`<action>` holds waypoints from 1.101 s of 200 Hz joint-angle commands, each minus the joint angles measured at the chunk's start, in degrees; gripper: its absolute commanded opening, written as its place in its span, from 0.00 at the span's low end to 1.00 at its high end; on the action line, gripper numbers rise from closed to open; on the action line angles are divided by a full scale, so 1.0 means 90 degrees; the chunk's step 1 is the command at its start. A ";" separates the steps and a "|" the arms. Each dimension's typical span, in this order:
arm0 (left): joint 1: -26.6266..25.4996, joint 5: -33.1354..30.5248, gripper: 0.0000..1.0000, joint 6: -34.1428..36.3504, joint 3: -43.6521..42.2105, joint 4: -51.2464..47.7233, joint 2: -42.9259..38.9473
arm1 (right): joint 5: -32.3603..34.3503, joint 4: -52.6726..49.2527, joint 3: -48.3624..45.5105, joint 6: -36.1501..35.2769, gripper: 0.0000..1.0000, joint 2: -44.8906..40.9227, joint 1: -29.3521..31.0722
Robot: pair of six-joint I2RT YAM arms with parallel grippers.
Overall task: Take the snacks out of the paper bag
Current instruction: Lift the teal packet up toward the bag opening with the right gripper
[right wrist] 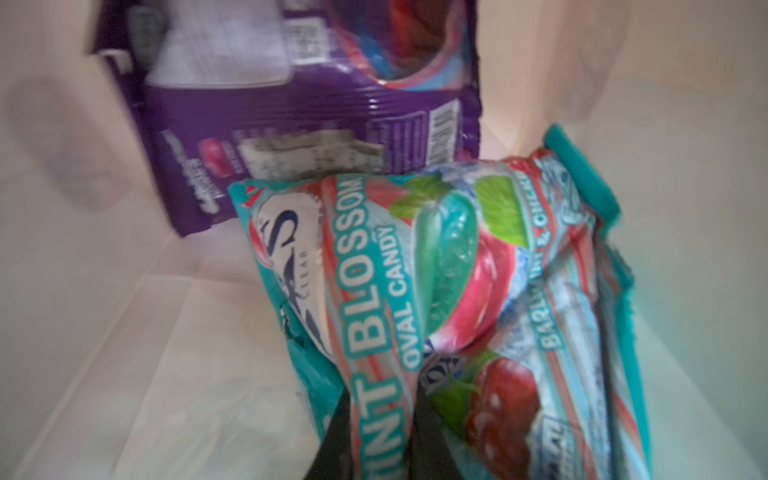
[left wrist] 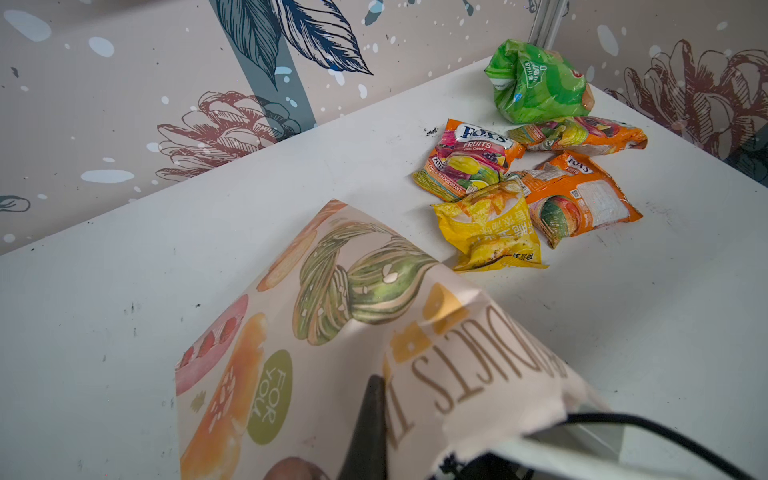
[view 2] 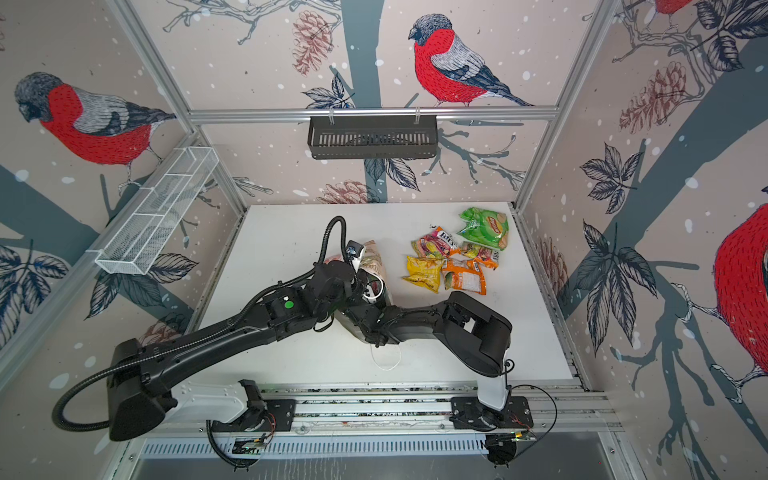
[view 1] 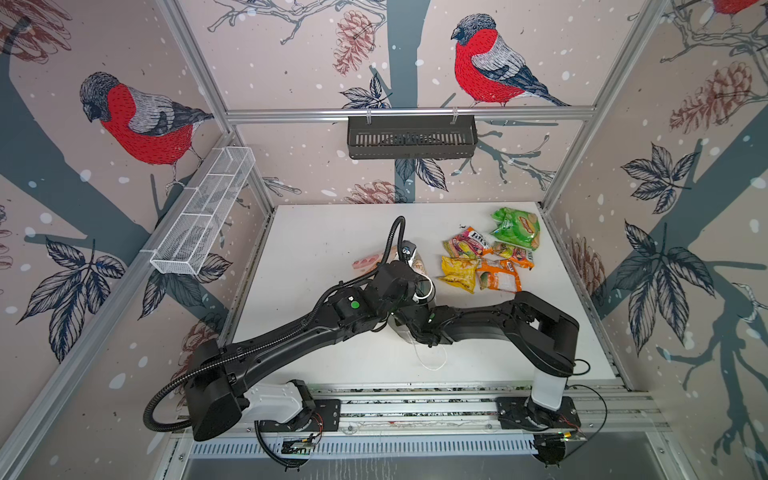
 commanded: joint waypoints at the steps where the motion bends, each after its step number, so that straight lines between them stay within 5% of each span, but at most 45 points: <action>1: 0.0020 -0.0032 0.00 -0.0067 0.0027 -0.0295 -0.0021 | 0.0322 0.0168 -0.0084 0.0042 0.02 -0.0143 0.0014; 220: 0.0596 -0.0037 0.00 -0.0518 0.0411 -0.0755 0.0134 | 0.1925 0.0874 -0.0947 -0.0341 0.00 -0.1013 0.0517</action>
